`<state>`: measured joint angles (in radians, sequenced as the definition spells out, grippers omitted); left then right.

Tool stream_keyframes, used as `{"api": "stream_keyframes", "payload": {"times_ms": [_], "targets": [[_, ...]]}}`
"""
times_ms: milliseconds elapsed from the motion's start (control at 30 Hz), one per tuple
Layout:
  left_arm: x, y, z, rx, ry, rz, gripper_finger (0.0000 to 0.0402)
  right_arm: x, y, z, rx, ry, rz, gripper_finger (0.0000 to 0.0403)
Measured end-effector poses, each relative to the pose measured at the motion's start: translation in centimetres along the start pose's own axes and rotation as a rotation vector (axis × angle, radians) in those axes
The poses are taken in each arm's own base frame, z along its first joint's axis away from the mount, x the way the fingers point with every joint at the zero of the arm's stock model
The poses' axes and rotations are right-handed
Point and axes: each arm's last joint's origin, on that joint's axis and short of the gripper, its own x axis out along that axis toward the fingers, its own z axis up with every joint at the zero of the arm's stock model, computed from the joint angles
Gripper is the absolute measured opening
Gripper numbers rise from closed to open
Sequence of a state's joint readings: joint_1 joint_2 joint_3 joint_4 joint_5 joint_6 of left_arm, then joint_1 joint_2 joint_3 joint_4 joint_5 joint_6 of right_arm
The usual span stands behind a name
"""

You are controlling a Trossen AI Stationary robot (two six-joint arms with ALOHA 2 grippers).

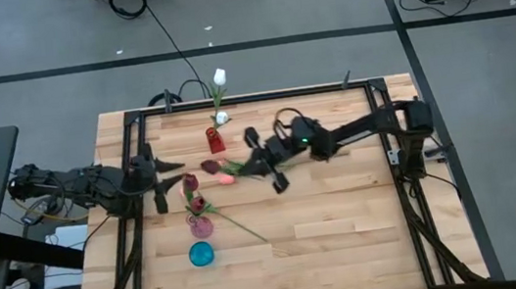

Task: Sort flowers into vase by color
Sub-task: Put the dark red tulip into the pink vase

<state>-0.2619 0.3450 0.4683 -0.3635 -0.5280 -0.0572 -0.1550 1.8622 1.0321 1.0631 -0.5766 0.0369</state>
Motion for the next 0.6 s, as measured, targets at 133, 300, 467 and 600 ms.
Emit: {"api": "stream_keyframes", "payload": {"times_ms": [133, 300, 467, 600], "targets": [[0.1, 0.2, 0.3, 0.07, -0.024, 0.092, 0.0126, 2.1, -3.2, 0.5, -0.055, -0.032, -0.031, 0.0016], [0.4, 0.5, 1.0, 0.074, -0.072, 0.126, 0.0121, 3.3, -6.4, 1.4, -0.038, -0.082, -0.01, 0.0016], [1.4, 0.6, 1.6, 0.06, -0.113, 0.055, 0.0099, 3.9, -6.9, 1.9, -0.065, -0.105, 0.002, 0.0016], [2.2, 0.7, 2.1, 0.049, -0.15, 0.017, 0.008, 4.1, -6.6, 2.0, -0.08, -0.109, 0.01, 0.0016]]}}
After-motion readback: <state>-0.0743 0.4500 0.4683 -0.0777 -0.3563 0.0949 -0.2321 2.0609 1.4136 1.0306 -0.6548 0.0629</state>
